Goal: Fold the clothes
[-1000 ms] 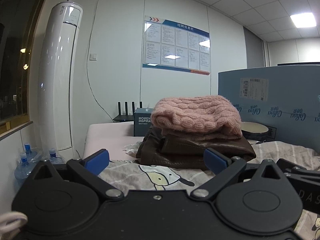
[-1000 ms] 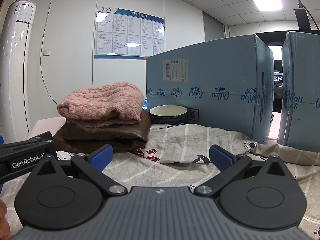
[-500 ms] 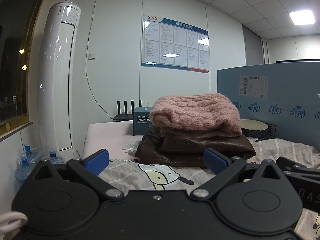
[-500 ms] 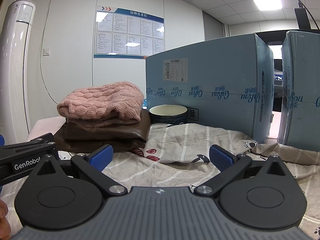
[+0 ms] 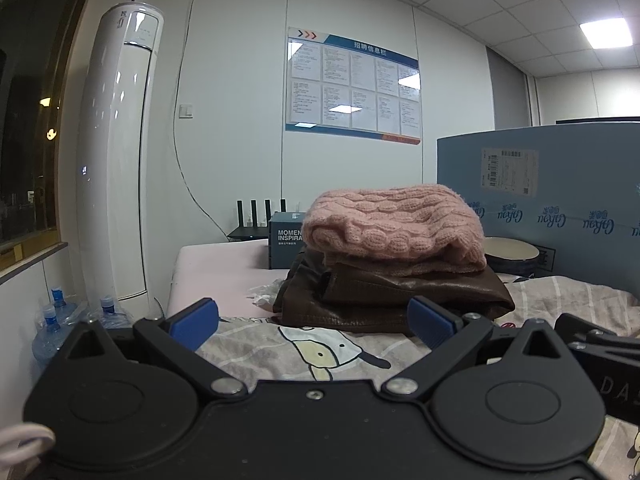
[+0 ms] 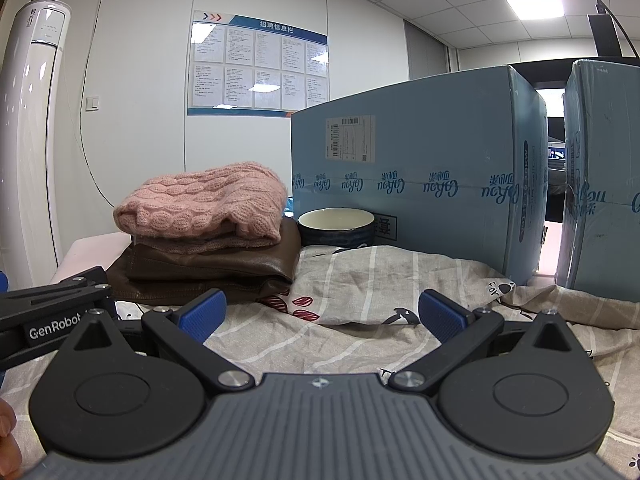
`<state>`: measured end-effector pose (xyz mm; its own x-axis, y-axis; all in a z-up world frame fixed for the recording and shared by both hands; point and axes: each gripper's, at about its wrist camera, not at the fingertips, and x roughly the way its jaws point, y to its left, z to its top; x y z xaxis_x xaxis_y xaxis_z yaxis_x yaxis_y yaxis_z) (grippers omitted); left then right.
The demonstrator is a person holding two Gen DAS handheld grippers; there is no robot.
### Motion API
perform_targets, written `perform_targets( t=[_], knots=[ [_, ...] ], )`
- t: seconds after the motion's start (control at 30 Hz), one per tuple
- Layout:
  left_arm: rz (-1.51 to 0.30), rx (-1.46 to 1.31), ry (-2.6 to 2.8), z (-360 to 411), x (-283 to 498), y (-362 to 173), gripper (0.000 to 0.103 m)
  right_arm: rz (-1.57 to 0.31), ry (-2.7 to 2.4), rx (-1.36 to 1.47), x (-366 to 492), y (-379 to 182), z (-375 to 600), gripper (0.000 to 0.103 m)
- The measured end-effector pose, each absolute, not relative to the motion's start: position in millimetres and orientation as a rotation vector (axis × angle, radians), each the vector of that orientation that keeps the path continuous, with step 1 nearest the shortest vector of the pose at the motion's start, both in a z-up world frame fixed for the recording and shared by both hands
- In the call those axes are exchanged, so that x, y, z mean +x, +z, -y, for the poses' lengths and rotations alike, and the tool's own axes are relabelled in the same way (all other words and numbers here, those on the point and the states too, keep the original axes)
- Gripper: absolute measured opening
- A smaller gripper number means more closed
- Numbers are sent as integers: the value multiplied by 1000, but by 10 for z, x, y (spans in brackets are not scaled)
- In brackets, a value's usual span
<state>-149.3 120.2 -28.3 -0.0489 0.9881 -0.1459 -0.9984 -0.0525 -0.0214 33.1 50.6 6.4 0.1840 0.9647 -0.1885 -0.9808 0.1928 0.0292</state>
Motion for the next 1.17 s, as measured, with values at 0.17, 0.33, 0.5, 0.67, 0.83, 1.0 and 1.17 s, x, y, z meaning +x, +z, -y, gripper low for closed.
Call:
perform_targets(
  t=[0.17,0.33,0.5,0.67,0.83,1.0,1.17],
  knots=[
    [-98,-129,1616,-1195,-1481,-284,103,-180,1375,-105,333,62,-505,103],
    [-99,-130,1618,-1179,-1476,-284,103,-181,1374,-106,332,66,-512,103],
    [-100,-127,1614,-1171,-1473,-282,103,-181,1374,-106,332,65,-514,103],
    [-102,-126,1607,-1175,-1471,-280,103,-182,1374,-107,334,67,-517,103],
    [-102,-128,1606,-1175,-1477,-280,103,-182,1374,-107,333,68,-514,103],
    [-116,-137,1598,-1201,-1467,-284,103,-183,1375,-108,334,68,-516,103],
    [-119,-144,1593,-1214,-1469,-288,103,-183,1375,-108,332,69,-516,103]
  ],
)
